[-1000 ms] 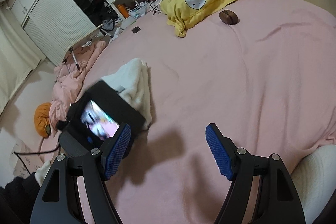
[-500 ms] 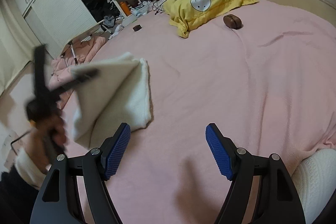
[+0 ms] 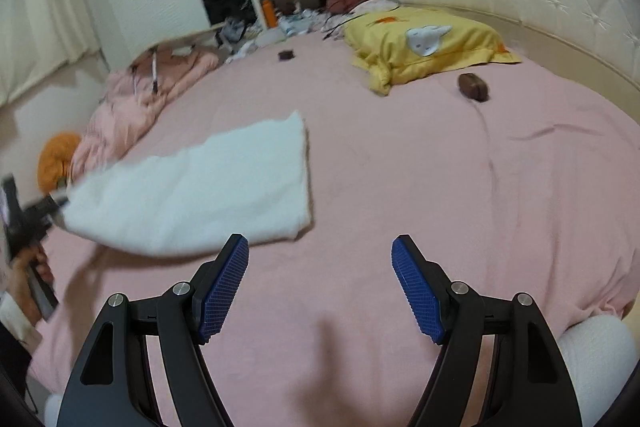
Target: Fold clothes
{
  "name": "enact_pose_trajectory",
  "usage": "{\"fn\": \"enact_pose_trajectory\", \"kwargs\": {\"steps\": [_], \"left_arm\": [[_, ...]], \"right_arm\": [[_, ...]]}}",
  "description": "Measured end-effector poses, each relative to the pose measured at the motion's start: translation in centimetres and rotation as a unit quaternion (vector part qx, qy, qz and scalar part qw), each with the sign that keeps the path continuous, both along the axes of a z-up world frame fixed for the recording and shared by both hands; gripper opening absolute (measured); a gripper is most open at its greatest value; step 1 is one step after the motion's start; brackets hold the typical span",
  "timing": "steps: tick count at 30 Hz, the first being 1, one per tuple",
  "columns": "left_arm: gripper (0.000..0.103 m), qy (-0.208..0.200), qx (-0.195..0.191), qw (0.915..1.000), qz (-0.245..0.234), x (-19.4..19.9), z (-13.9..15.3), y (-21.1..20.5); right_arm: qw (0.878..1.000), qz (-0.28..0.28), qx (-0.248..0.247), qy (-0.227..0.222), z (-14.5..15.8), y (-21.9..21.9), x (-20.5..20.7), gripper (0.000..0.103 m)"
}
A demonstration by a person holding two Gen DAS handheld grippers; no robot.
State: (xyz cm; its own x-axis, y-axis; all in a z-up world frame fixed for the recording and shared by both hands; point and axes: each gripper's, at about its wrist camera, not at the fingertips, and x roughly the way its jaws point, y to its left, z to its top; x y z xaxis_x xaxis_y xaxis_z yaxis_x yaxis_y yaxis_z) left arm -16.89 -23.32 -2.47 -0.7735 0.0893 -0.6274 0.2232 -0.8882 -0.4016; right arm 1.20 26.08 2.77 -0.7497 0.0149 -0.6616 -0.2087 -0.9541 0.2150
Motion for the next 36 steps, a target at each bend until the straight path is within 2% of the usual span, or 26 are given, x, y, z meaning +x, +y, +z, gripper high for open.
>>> {"fn": "enact_pose_trajectory", "kwargs": {"steps": [2,4,5,8,11,12,15,17,19,21,23,25,29,30,32,33,34,35,36], "left_arm": [[0.022,-0.031,0.039,0.9987,0.008,0.8,-4.7,-2.3],[0.022,-0.017,0.076,0.9968,0.016,1.7,-6.1,-3.0],[0.022,-0.012,0.090,0.9956,0.019,2.0,-6.6,-3.4],[0.027,-0.011,0.100,0.9946,0.024,2.1,-6.6,-3.7],[0.037,-0.021,0.120,0.9923,0.020,2.2,-6.3,-3.0],[0.044,-0.026,0.113,0.9930,0.022,2.3,-5.5,-3.1],[0.070,-0.018,0.060,0.9975,0.033,3.0,-2.2,-4.4],[0.076,0.005,0.037,0.9987,0.034,2.1,0.1,-6.0],[0.087,0.013,0.032,0.9993,0.014,-0.9,2.1,-7.5],[0.087,-0.004,0.048,0.9984,-0.027,-5.4,2.9,-7.6],[0.087,-0.029,0.054,0.9954,-0.073,-10.3,3.0,-6.3],[0.087,-0.056,0.049,0.9917,-0.105,-15.0,2.5,-4.4],[0.087,-0.114,0.037,0.9840,-0.131,-22.0,-0.6,-1.3],[0.085,-0.132,0.034,0.9815,-0.135,-23.3,-1.7,-0.7],[0.068,-0.168,0.027,0.9754,-0.140,-24.8,-3.8,0.1],[0.042,-0.180,0.026,0.9723,-0.147,-25.4,-4.6,0.8],[0.023,-0.179,0.018,0.9718,-0.152,-25.6,-4.9,1.4],[0.019,-0.170,0.005,0.9735,-0.153,-25.6,-4.7,1.9],[0.015,-0.161,-0.004,0.9750,-0.153,-25.5,-4.6,2.3]], "right_arm": [[1.000,0.013,0.008,-0.020,-0.5,-1.2,-0.5,0.074],[0.999,0.026,0.017,-0.037,-1.0,-2.2,-1.0,0.074],[0.998,0.032,0.022,-0.045,-1.3,-2.7,-1.2,0.074],[0.997,0.045,0.018,-0.065,-2.2,-3.4,-2.2,0.074],[0.996,0.055,-0.027,-0.067,-2.4,-2.3,-4.5,0.074],[0.995,0.062,-0.052,-0.065,-2.2,-1.5,-5.7,0.074],[0.987,0.083,-0.121,-0.065,-1.4,1.6,-10.5,0.074],[0.980,0.100,-0.157,-0.072,-0.9,3.8,-14.6,0.074],[0.972,0.135,-0.177,-0.077,-0.4,5.3,-18.8,0.074],[0.965,0.170,-0.182,-0.077,-0.4,6.1,-23.2,0.074],[0.964,0.177,-0.180,-0.088,-1.3,6.6,-27.0,0.074],[0.962,0.169,-0.185,-0.107,-2.9,7.4,-30.7,0.074],[0.952,0.131,-0.237,-0.143,-7.1,9.2,-35.7,0.074],[0.951,0.120,-0.242,-0.150,-7.8,9.5,-36.1,0.074],[0.949,0.108,-0.246,-0.164,-9.1,9.6,-36.9,0.074],[0.949,0.113,-0.242,-0.167,-9.4,9.4,-37.3,0.074],[0.949,0.119,-0.239,-0.169,-9.7,9.1,-37.6,0.074],[0.949,0.133,-0.231,-0.168,-9.8,8.6,-37.9,0.074],[0.949,0.149,-0.222,-0.168,-9.6,7.9,-38.1,0.058]]}}
